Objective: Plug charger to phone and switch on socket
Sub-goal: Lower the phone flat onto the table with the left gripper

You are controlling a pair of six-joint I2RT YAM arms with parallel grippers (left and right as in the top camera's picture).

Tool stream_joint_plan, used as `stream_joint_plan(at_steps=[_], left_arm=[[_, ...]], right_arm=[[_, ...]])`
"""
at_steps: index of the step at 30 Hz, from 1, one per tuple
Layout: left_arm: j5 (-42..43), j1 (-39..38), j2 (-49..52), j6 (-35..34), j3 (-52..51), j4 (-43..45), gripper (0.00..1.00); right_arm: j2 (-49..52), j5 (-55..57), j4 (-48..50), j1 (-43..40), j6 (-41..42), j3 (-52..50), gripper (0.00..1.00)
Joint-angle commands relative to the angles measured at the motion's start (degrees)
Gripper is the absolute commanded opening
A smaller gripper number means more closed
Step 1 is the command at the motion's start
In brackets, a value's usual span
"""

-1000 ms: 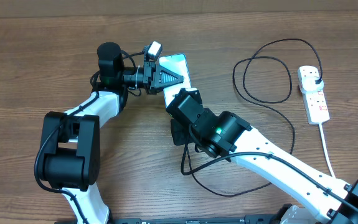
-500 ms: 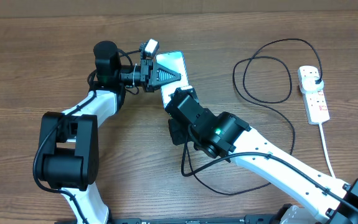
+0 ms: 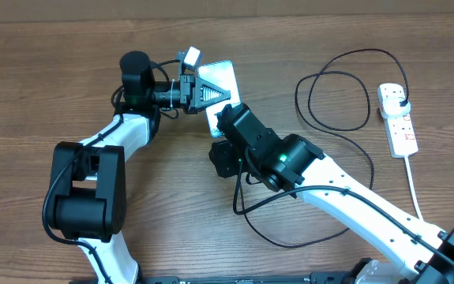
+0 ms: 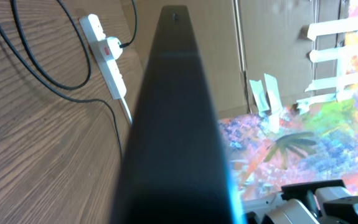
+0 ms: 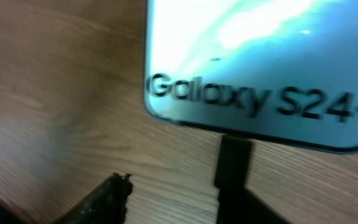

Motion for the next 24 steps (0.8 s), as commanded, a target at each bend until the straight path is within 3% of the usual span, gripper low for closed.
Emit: stream_joint_plan(at_steps=[1, 7, 13, 18, 24], left_arm=[[-1.7, -2.7, -0.4, 2.8, -0.3, 0.1, 0.04], [-8.6, -6.0, -0.4, 4.2, -0.3, -0.4, 0.04], [-17.6, -9.1, -0.4, 8.3, 0.5, -7.0, 0.04], [-24.3, -10.4, -0.3, 25.5, 7.2, -34.2, 0.04], [-27.1, -10.4, 3.5, 44.8, 18.3, -61.4, 0.04]], right_arm=[[-5.3, 1.0, -0.8, -1.4, -0.6, 3.2, 0.56], [-15.6, 1.0, -4.9, -6.0, -0.6, 3.2, 0.70], [-28.8, 3.2, -7.9, -13.0, -0.7, 3.2, 0.76], [-37.8, 10.7, -10.9, -18.0, -0.7, 3.1, 0.83], [-38.7, 12.2, -12.5, -18.9, -0.6, 3.1, 0.85]])
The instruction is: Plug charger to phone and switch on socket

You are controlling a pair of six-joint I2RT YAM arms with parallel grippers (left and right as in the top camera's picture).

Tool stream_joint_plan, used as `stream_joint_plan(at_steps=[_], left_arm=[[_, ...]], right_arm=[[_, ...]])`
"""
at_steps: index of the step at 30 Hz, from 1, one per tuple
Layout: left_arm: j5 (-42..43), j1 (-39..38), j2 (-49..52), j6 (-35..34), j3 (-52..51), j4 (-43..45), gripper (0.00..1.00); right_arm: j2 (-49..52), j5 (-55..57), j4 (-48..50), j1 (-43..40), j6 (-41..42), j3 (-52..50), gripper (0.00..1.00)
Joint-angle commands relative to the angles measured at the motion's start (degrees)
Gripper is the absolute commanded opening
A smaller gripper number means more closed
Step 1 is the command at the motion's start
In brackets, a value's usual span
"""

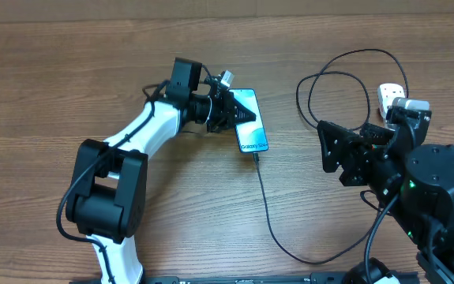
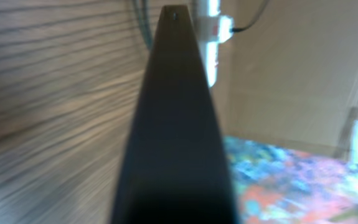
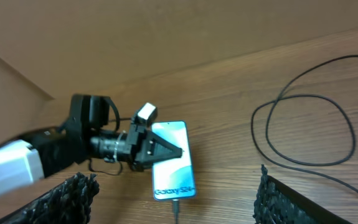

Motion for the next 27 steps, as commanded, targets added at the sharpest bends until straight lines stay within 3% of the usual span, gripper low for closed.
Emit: stream_joint_plan(at_steps=[1, 7, 15, 27], left_arm=[[-2.2, -0.1, 3.0, 19.0, 8.6, -9.4, 0.04], [-2.1, 0.2, 11.6, 28.7, 14.5, -21.9, 0.04], [3.6, 2.7, 17.6, 32.3, 14.6, -23.9, 0.04], [-7.6, 2.5, 17.6, 32.2, 14.6, -25.5, 0.06]], right_arm=[[1.2, 2.4, -0.2, -0.5, -0.2, 0.9, 0.85], [4.0, 1.7, -0.3, -0.5, 0.0, 0.9, 0.85], [7.2, 1.1, -0.7, -0.5, 0.1, 0.9, 0.85], [10.6, 1.1, 0.2, -0.5, 3.0, 0.9, 0.86]])
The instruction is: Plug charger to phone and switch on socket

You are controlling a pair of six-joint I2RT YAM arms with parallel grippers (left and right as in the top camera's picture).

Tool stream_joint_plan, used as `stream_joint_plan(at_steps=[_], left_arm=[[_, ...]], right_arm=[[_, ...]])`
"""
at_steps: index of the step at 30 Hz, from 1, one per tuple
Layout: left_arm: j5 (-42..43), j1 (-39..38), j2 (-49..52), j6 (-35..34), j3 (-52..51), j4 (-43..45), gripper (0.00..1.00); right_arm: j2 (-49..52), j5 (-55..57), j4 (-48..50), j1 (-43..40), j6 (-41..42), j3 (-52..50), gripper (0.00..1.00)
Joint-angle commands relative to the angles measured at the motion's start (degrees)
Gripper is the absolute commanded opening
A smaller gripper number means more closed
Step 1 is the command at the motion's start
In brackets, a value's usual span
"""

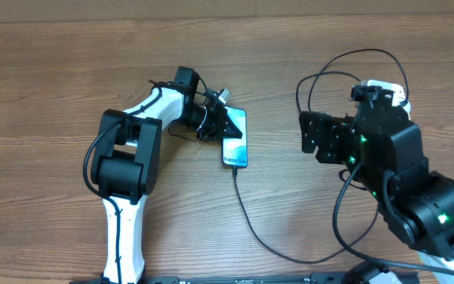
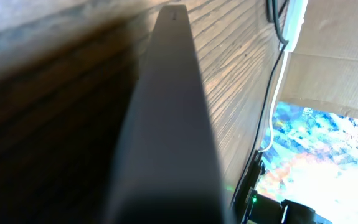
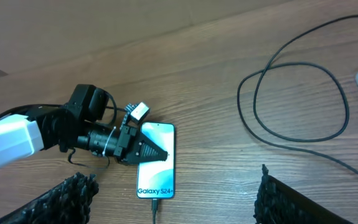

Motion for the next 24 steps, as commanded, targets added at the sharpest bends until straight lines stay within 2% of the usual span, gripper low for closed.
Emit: stream_joint_plan(at_steps=[1, 4, 8, 11, 16, 24], left_arm=[[-6.5, -0.4, -1.1, 2.3, 1.1, -0.1, 0.07], [-8.3, -0.4, -1.1, 1.9, 1.1, -0.2, 0.12], [-10.1, -0.4, -1.1, 1.9, 1.1, -1.4, 0.24], [-12.5, -0.4, -1.1, 1.9, 1.1, -2.5, 0.29], [-18.0, -0.4, -1.1, 1.9, 1.1, -3.9, 0.41], [-20.7, -0.4, -1.1, 1.9, 1.1, -5.9, 0.50]], right_arm=[[0.3, 0.0, 1.0, -0.2, 1.7, 0.9, 0.86], [0.3, 0.0, 2.4, -0.2, 1.7, 0.9, 0.87], [0.3, 0.0, 3.8, -0.2, 1.7, 0.9, 0.88], [0.3, 0.0, 5.1, -0.2, 1.7, 0.9, 1.00], [1.5, 0.2, 5.3, -0.2, 1.7, 0.9, 1.00], [7.0, 0.2, 7.9, -0.2, 1.7, 0.9, 1.00]])
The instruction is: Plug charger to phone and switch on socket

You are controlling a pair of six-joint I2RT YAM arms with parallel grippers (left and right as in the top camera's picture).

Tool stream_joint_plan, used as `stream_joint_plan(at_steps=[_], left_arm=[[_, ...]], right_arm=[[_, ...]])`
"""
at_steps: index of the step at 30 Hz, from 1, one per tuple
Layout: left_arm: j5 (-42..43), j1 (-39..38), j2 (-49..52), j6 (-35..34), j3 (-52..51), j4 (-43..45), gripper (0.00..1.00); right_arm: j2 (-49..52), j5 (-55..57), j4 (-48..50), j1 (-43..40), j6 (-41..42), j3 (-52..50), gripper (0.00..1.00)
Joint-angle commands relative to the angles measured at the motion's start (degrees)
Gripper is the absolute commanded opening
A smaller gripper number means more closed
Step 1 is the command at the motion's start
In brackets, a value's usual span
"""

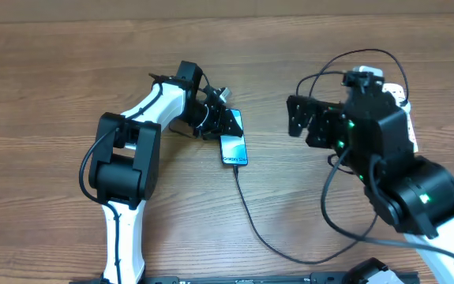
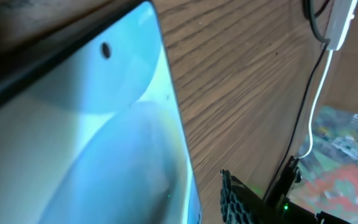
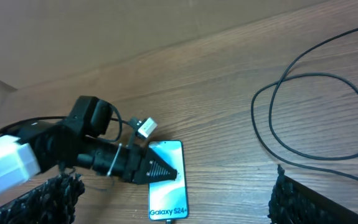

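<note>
The phone (image 1: 234, 148) lies flat on the wooden table (image 1: 53, 79), screen up. The black charger cable (image 1: 252, 217) is plugged into its near end. My left gripper (image 1: 223, 124) reaches over the phone's far end. In the left wrist view the lit phone screen (image 2: 91, 137) fills the left side, and one finger (image 2: 244, 200) stands clear of it, so the jaws are open. My right gripper (image 3: 179, 208) hangs high over the table, open and empty, looking down on the phone (image 3: 166, 186). The white power strip (image 2: 339, 22) shows far off and is mostly hidden overhead.
The cable's loose loops (image 1: 337, 87) lie on the table at the right, partly under my right arm (image 1: 400, 173). Overhead, the left arm's white links (image 1: 144, 118) stretch from the near left toward the phone.
The phone showed edge-on between my left fingers; its screen now lies open to view, with one finger off it. My right gripper has shifted a little left, still open.
At first my right gripper was low at the phone's near end with the plug, while the left held the phone tilted. Then the right arm was far right and open, with the cable in the phone. The left gripper then had the phone near the table, where it now lies flat.
</note>
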Motion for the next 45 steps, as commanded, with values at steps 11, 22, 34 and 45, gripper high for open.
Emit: stream_joint_plan(at_steps=[11, 22, 34, 45], left_arm=[[-18.0, 0.3, 1.5, 0.9, -0.9, -2.7, 0.75], [-25.4, 0.9, -0.1, -1.5, -0.7, -4.4, 1.00], [-40.1, 5.2, -28.3, -5.2, -0.7, -5.7, 1.00], [-49.9, 5.2, -56.4, -5.2, -0.7, -12.7, 1.00]], right_arm=[[9.2, 0.8, 5.8, -1.0, 0.0, 0.9, 1.00], [11.2, -1.6, -5.8, -18.3, 9.5, 0.9, 0.85], [17.3, -10.7, -12.1, -49.7, 4.1, 1.0, 0.04], [35.5, -16.6, -12.6, -59.0, 1.2, 4.0, 0.04]])
